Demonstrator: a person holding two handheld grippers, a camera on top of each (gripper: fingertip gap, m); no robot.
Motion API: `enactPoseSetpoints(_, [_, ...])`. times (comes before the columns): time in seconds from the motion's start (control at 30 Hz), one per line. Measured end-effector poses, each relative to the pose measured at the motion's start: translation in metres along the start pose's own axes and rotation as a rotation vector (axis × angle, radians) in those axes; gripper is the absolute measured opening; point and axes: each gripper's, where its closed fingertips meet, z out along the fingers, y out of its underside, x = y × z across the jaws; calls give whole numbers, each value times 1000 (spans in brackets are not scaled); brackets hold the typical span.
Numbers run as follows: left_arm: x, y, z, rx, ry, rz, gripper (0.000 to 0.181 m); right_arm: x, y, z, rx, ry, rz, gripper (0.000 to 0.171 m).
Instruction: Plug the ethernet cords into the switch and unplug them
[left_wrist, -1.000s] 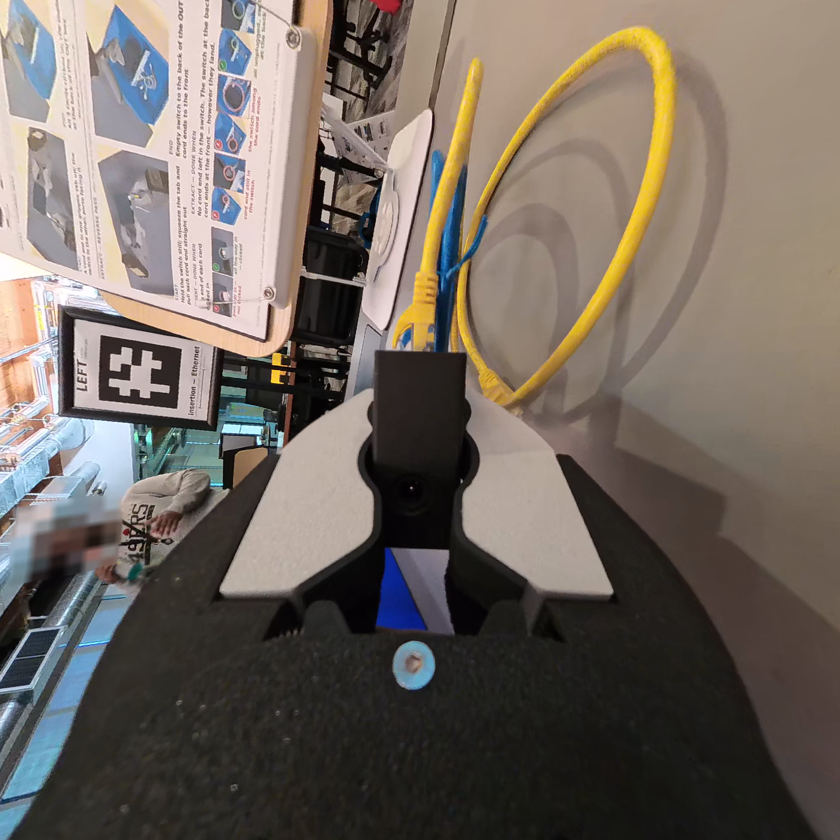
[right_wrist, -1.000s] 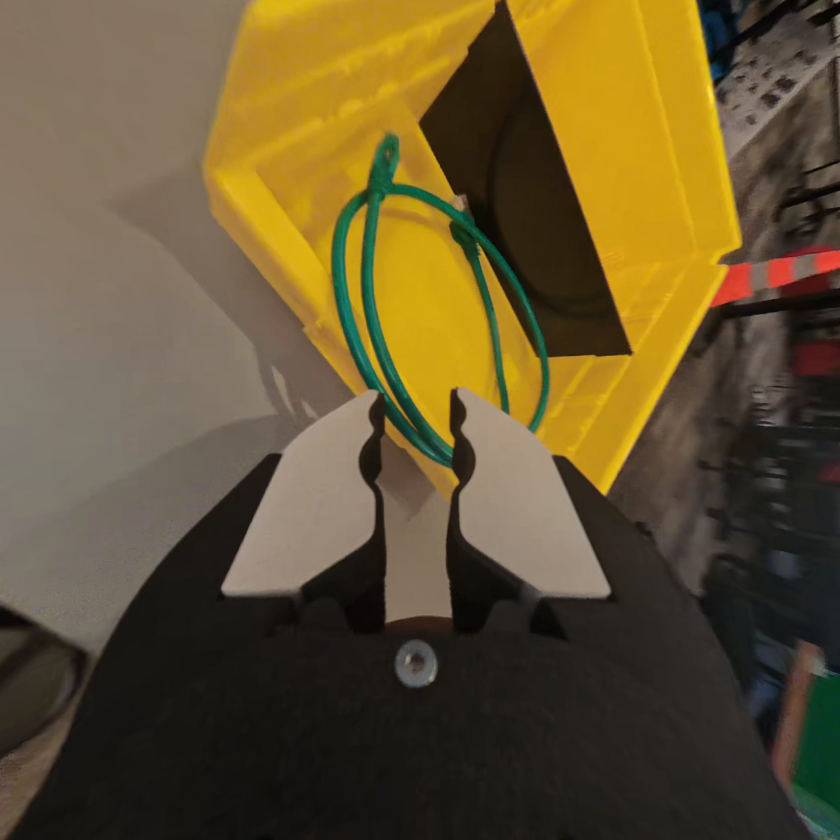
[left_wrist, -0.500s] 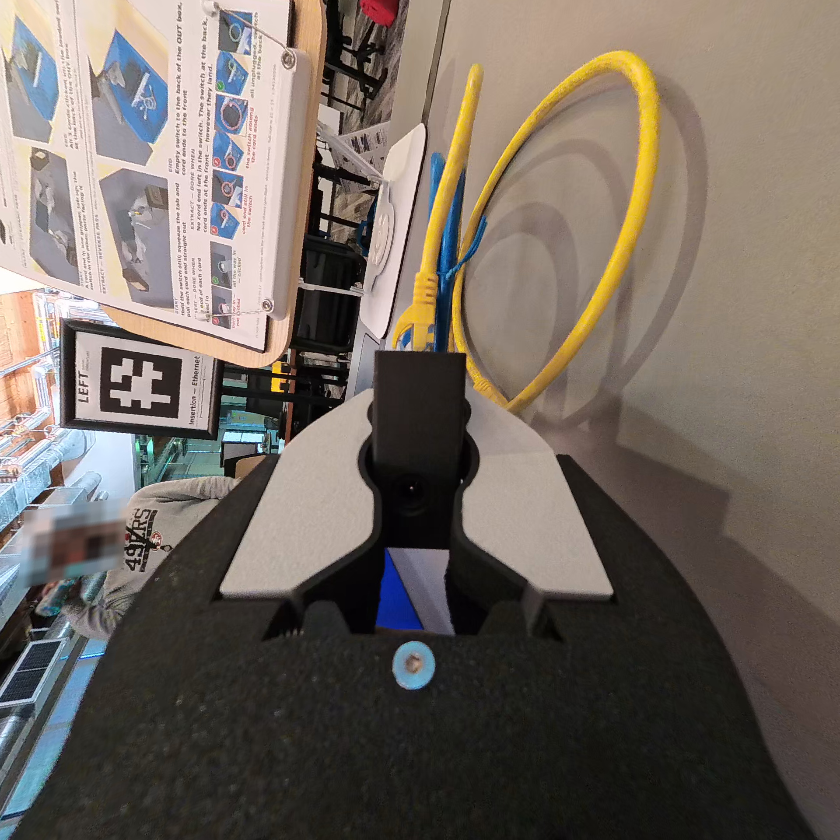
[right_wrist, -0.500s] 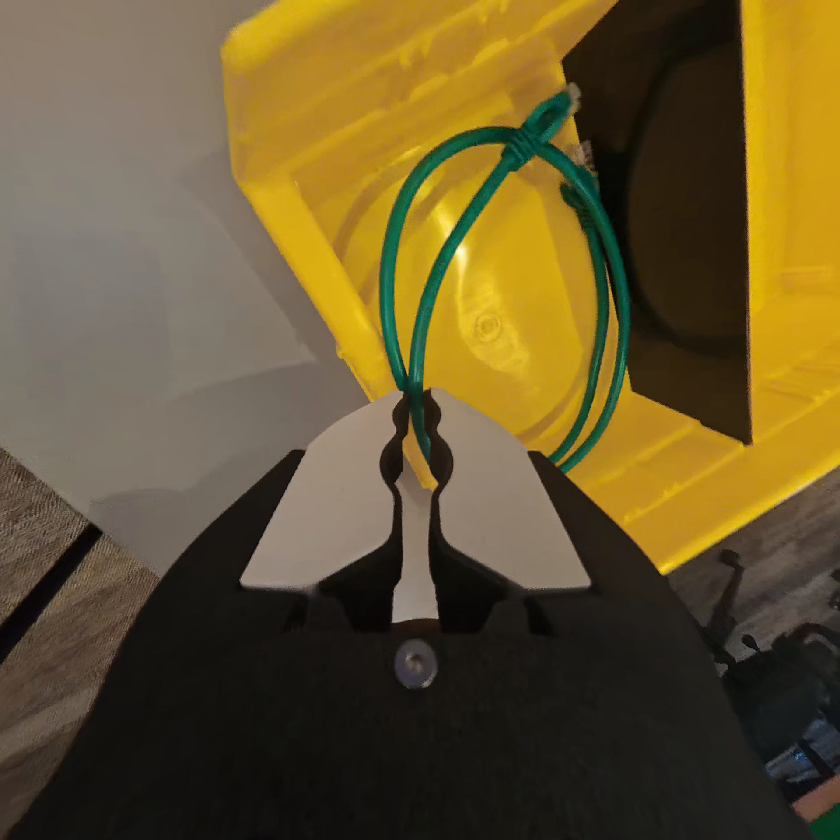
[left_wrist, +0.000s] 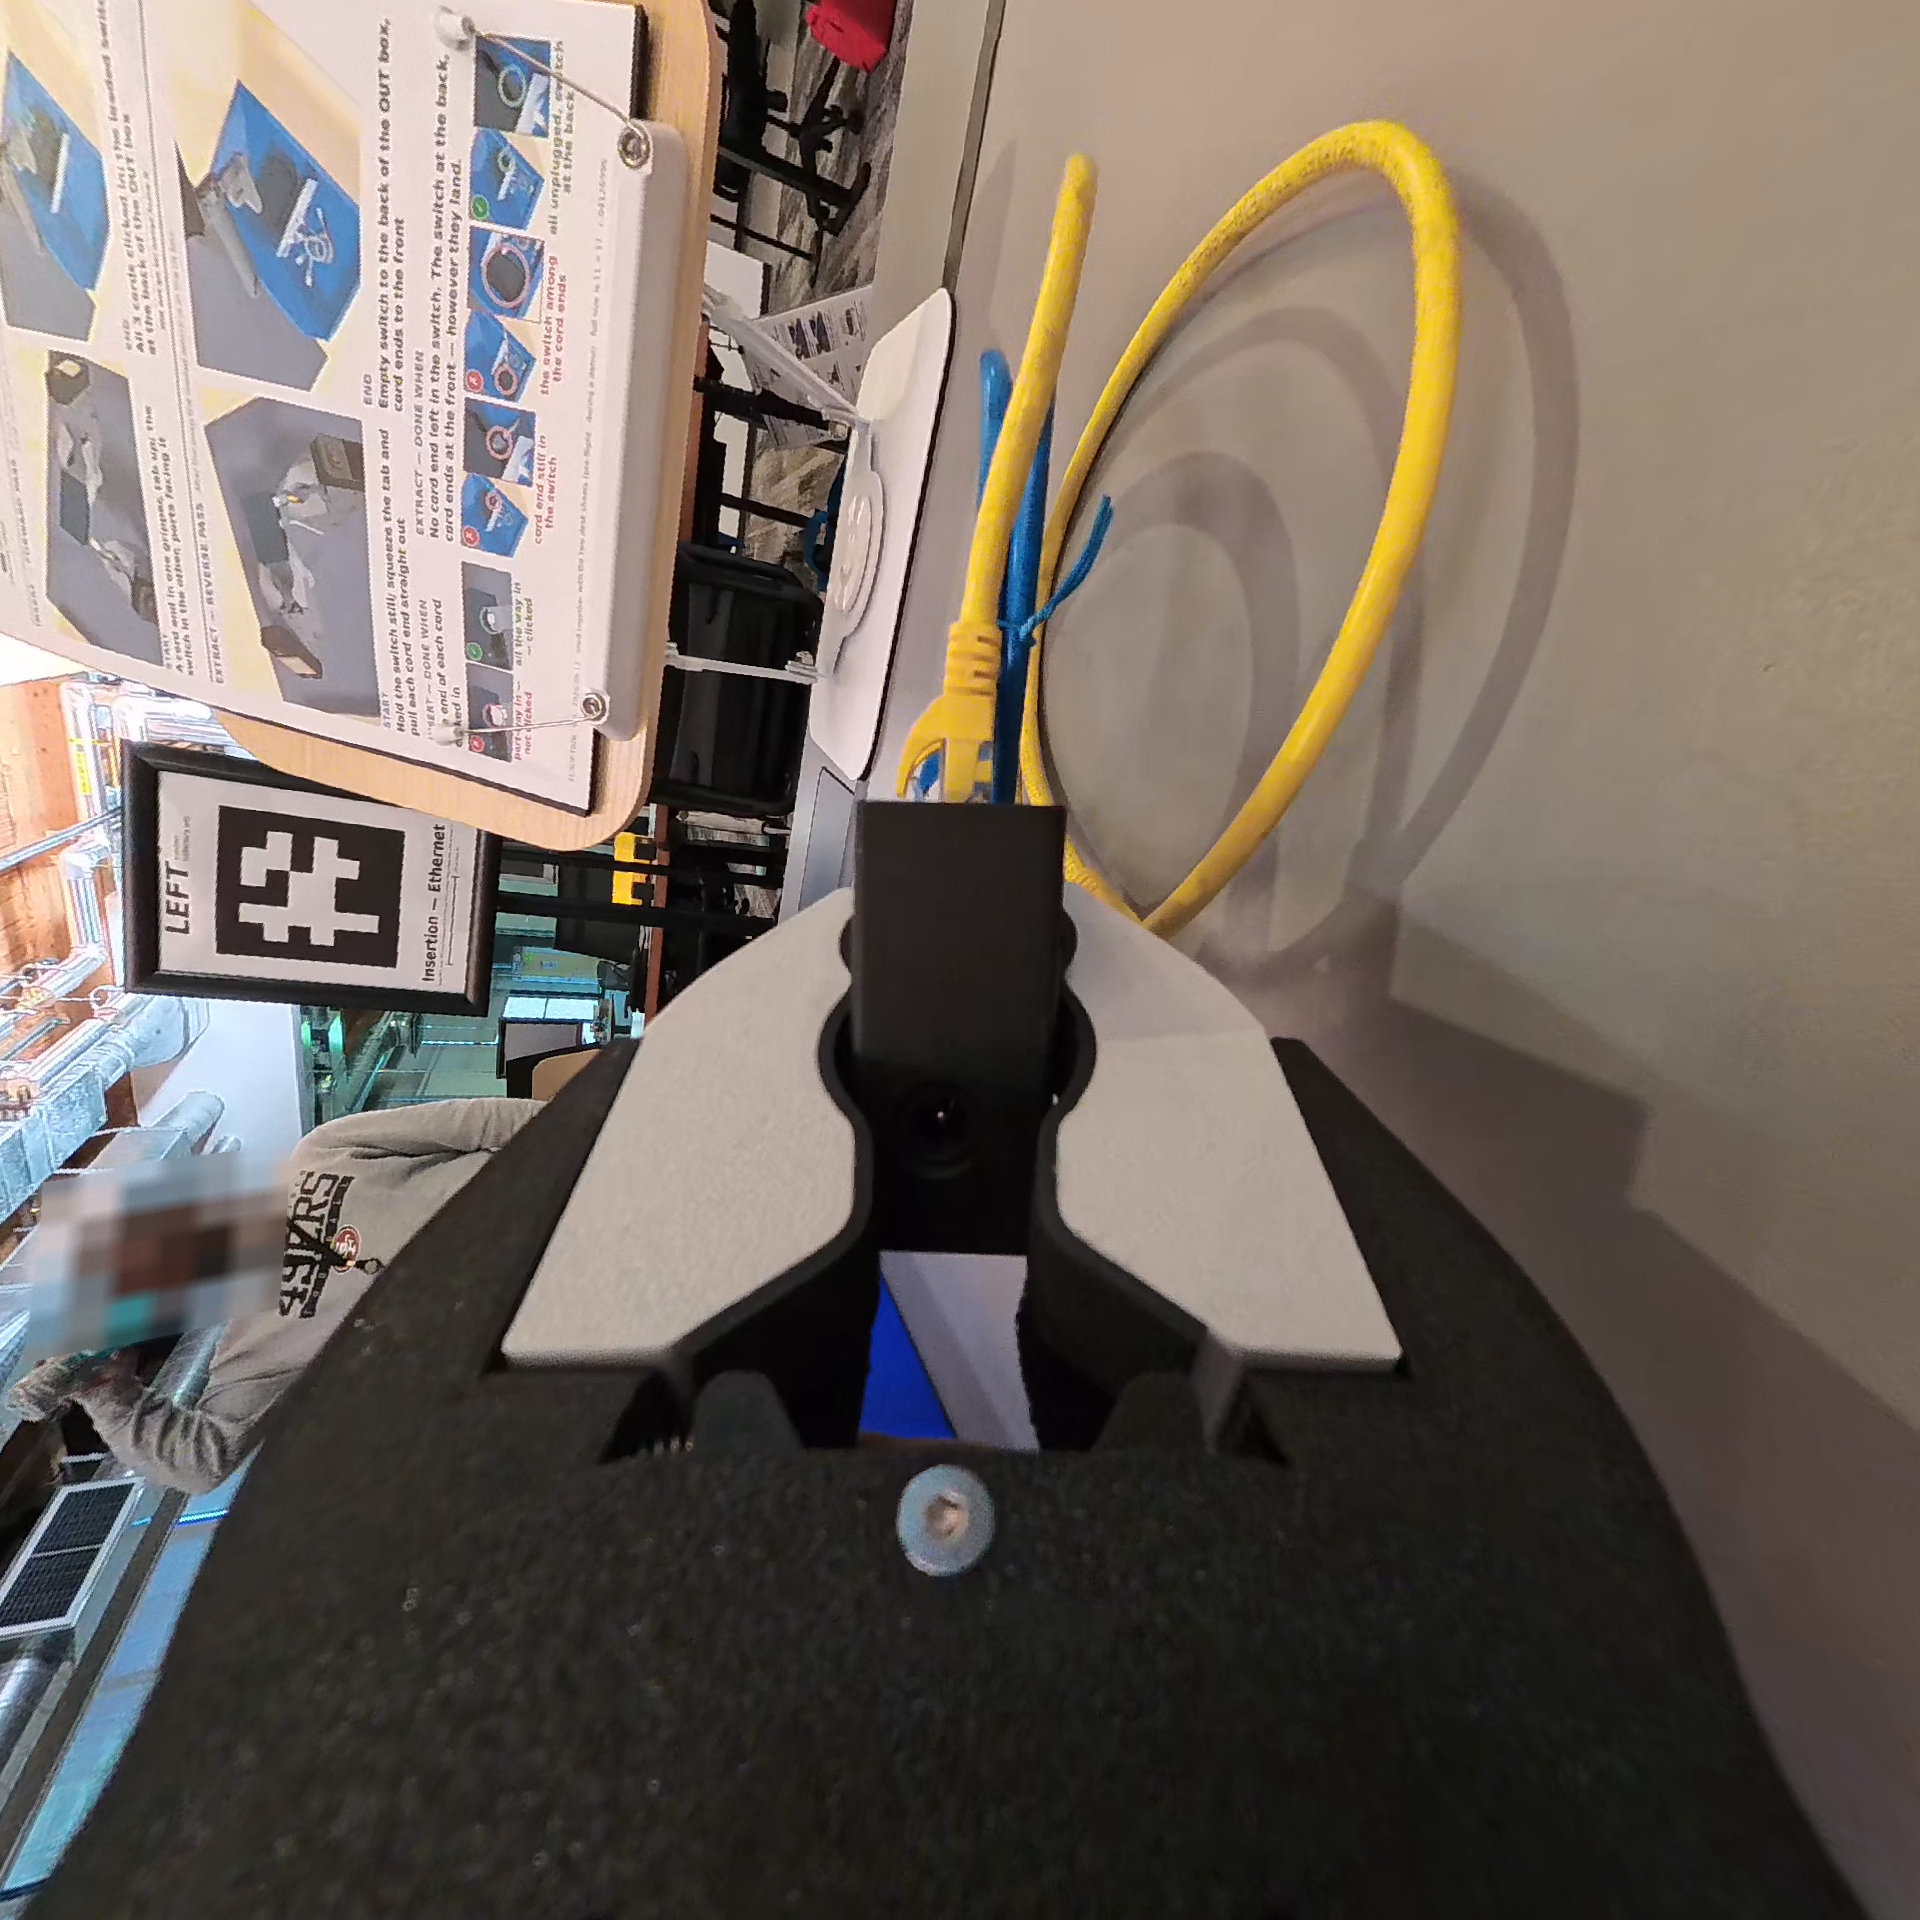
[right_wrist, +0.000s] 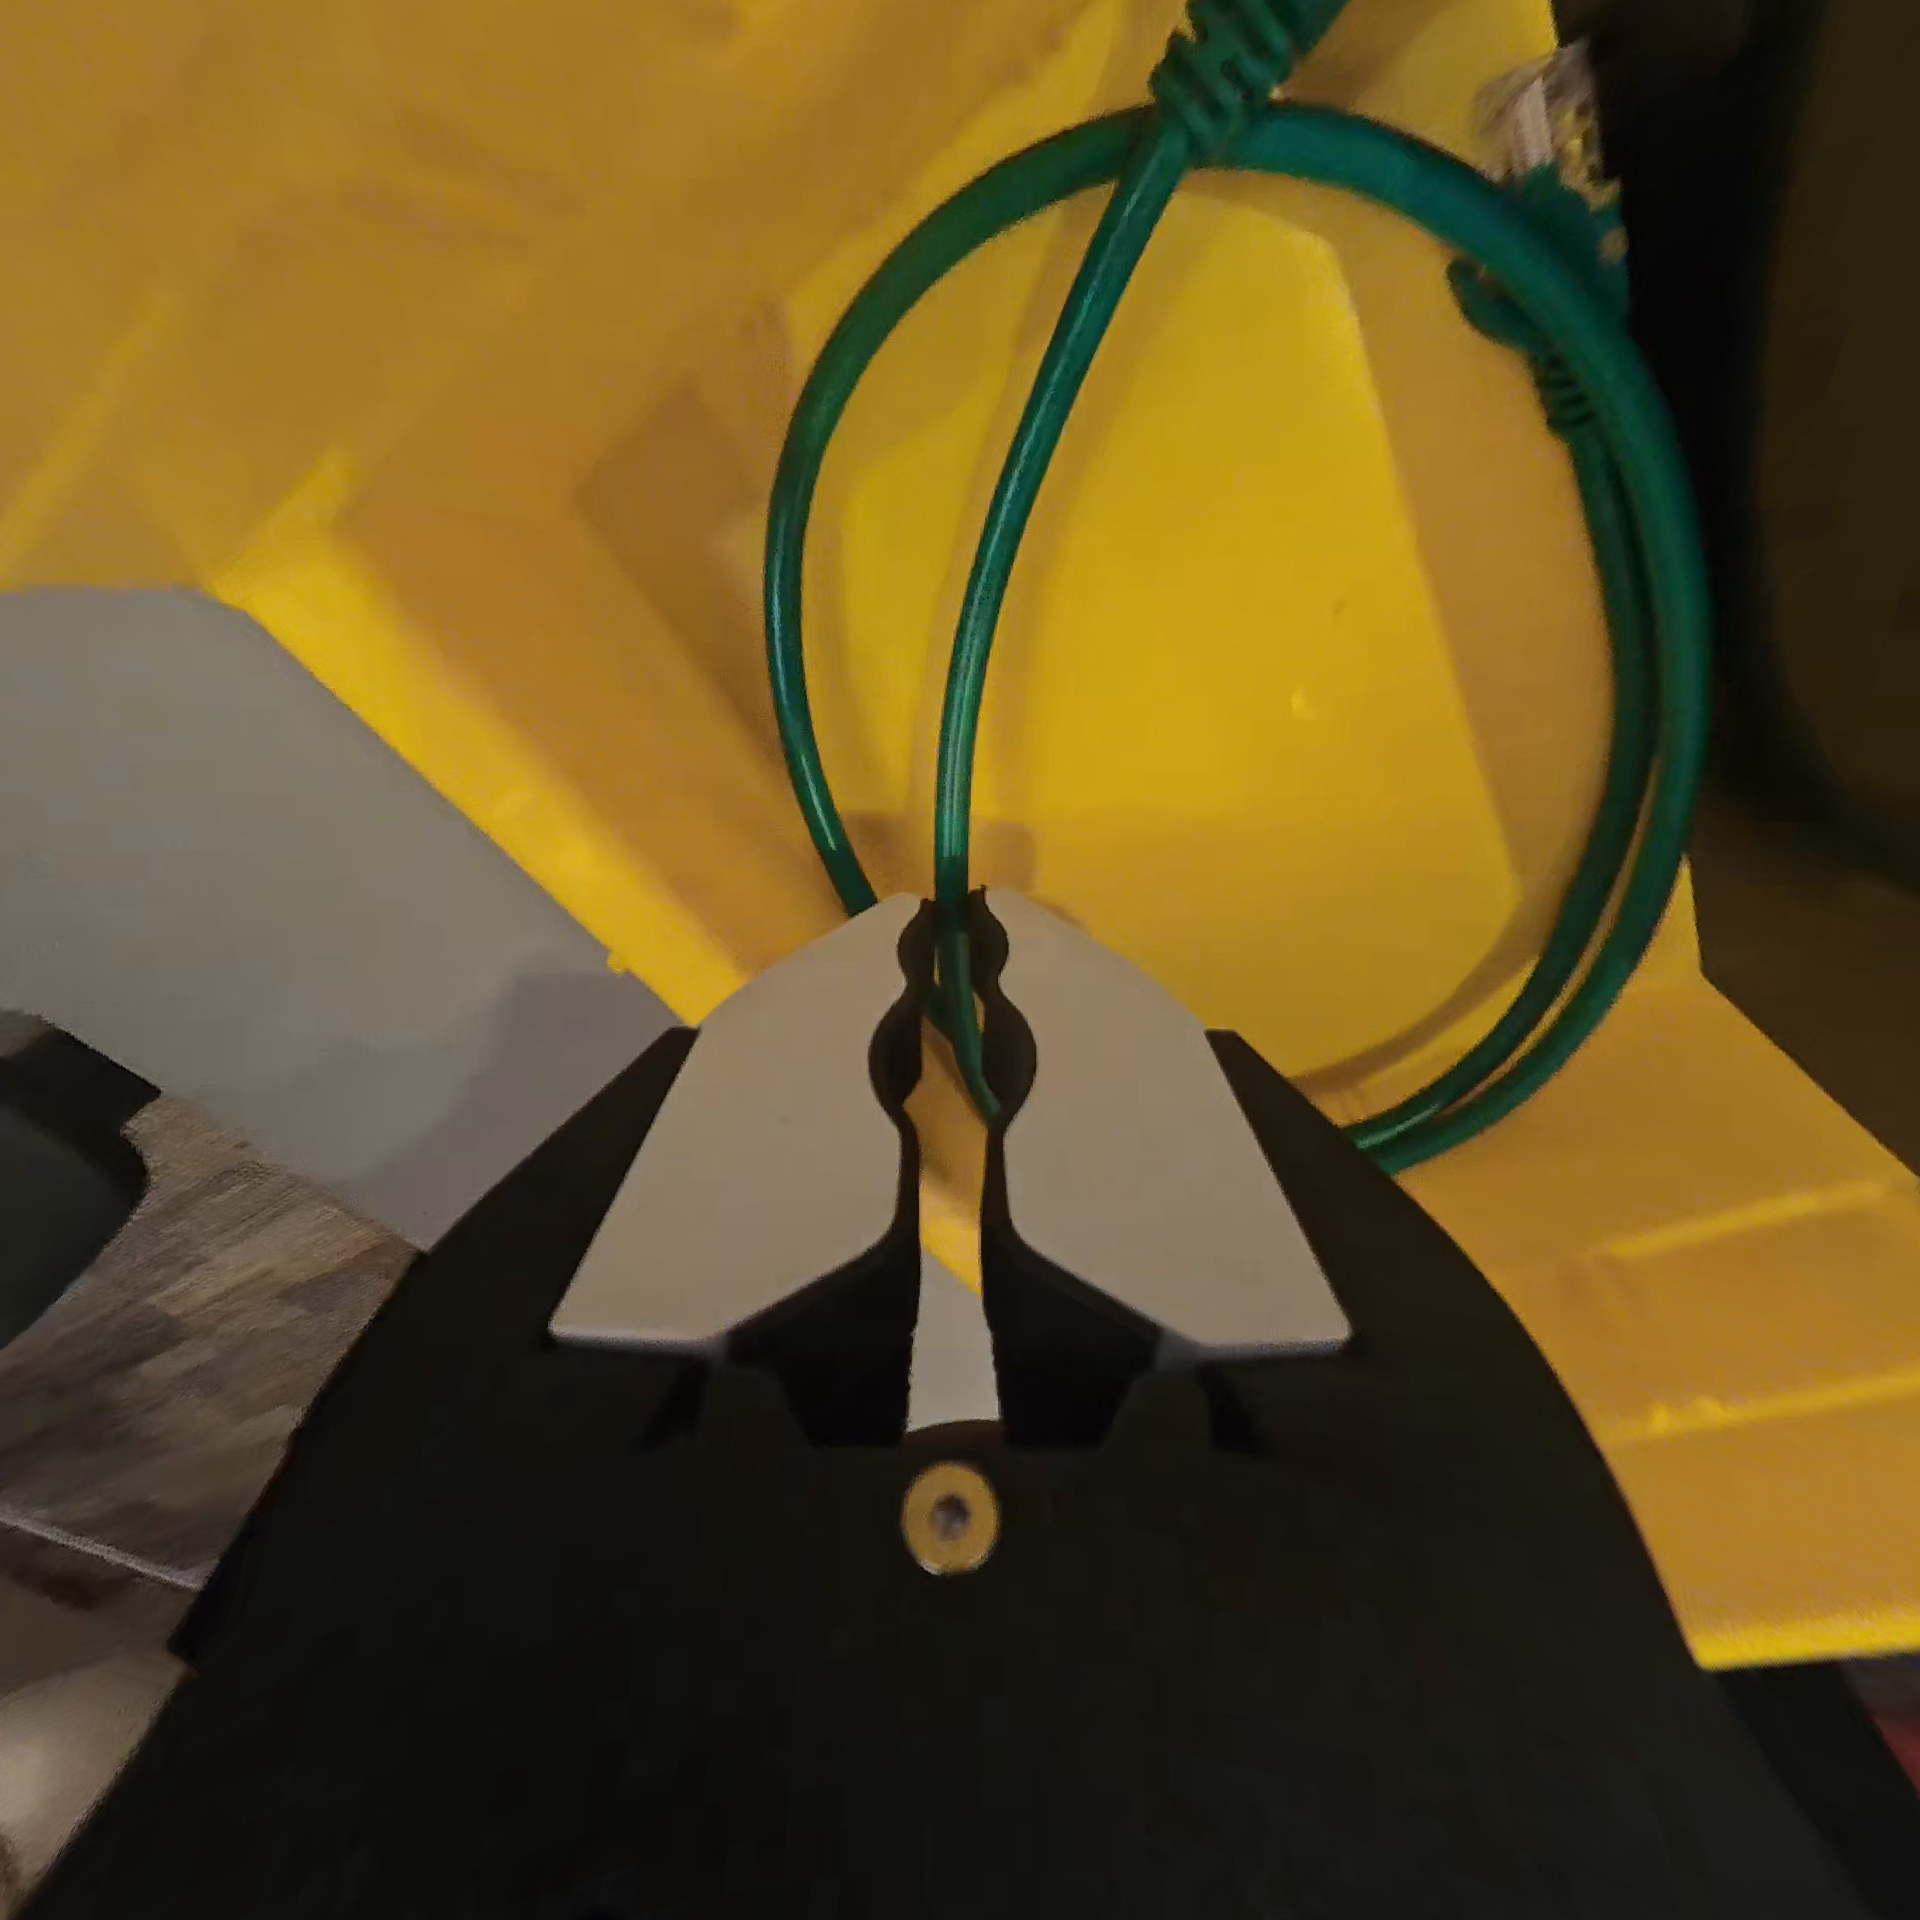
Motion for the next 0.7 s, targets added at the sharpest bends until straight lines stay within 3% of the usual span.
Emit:
enactPoseSetpoints(0.13, [1,1,0,2,3,-5,30,3,-3,-5,82,-17,51,23])
enactPoseSetpoints(0.27, [2,2,0,2,6,-4,30,4,-12,-42,313,70,70,43])
enactPoseSetpoints(0.37, [2,2,-1,2,7,-7,30,3,-14,-66,424,214,77,44])
enactPoseSetpoints(0.47, [3,-1,0,7,9,-7,30,-3,-19,-58,426,305,12,42])
enactPoseSetpoints(0.6, [6,-6,0,14,14,8,30,-10,-27,-32,410,206,34,42])
enactPoseSetpoints(0.7, [6,-8,-2,19,12,14,30,-26,-42,-58,590,82,86,47])
